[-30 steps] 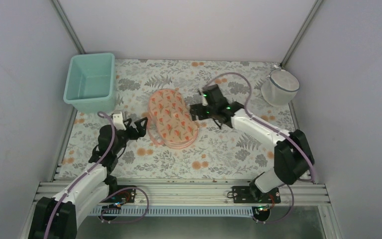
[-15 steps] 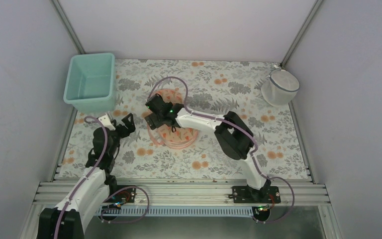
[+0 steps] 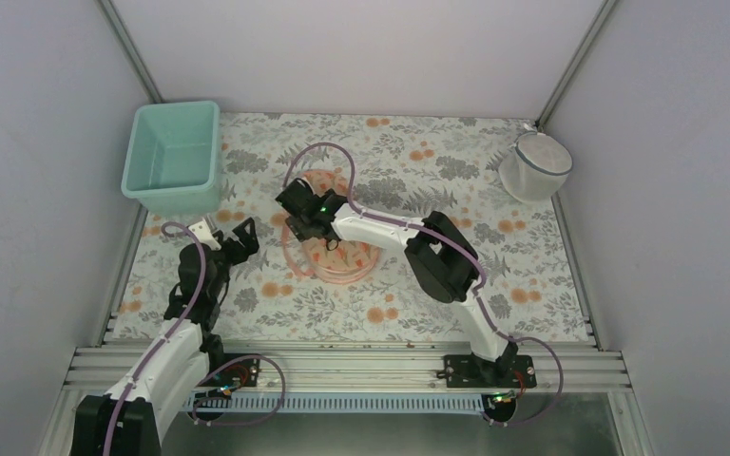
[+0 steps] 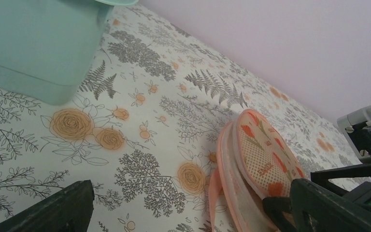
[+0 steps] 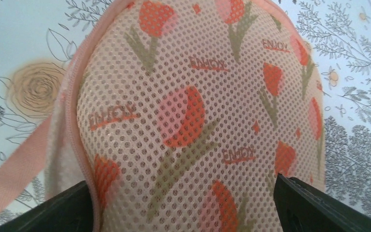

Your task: Unzip the laundry bag and remove the bra

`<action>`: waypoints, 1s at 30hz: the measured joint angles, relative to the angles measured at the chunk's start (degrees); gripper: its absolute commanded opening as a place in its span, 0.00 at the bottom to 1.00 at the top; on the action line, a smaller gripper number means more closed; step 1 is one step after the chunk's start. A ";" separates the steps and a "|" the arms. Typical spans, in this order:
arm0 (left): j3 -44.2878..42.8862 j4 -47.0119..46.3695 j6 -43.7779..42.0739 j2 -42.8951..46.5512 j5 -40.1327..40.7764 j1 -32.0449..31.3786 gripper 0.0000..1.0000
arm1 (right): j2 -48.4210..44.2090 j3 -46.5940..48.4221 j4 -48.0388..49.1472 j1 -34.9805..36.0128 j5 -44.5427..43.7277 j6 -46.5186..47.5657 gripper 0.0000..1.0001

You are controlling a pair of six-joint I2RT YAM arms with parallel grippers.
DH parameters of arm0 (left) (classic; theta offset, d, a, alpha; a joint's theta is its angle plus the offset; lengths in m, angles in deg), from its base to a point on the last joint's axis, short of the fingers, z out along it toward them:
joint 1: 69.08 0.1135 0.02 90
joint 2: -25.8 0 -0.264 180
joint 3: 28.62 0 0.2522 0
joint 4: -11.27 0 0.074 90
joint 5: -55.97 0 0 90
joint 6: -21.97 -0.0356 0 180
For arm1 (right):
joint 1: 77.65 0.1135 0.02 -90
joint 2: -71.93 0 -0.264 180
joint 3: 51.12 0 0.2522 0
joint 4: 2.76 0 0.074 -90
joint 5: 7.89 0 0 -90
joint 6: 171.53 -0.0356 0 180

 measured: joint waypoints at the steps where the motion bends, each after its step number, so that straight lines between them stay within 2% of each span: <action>1: 0.00 0.00 0.02 0.00 0.00 0.02 1.00 | 0.00 0.00 -0.26 0.00 -0.42 0.20 0.80; 4: 0.02 0.00 0.02 -0.02 0.00 0.02 1.00 | -0.02 0.00 -0.96 0.00 -1.60 0.66 0.66; 6: 0.02 -0.02 0.00 -0.20 0.00 0.02 1.00 | -0.09 -0.02 -1.27 0.00 -2.01 0.98 0.64; 13: 0.13 -0.02 0.00 -0.66 -0.02 0.11 1.00 | -2.47 -0.42 -2.01 -0.09 -2.75 0.85 0.64; 19: 0.13 -0.04 0.00 -1.05 -0.07 0.11 1.00 | -8.72 -4.42 -1.44 -1.66 -1.46 0.66 0.65; 25: 0.15 -0.11 -0.04 -1.81 -0.09 0.11 1.00 | -14.69 -11.78 1.79 -7.89 4.46 0.57 0.67; 30: 0.15 -0.22 -0.22 -2.32 -0.13 0.11 1.00 | -15.80 -15.93 2.95 -12.85 9.27 1.11 0.72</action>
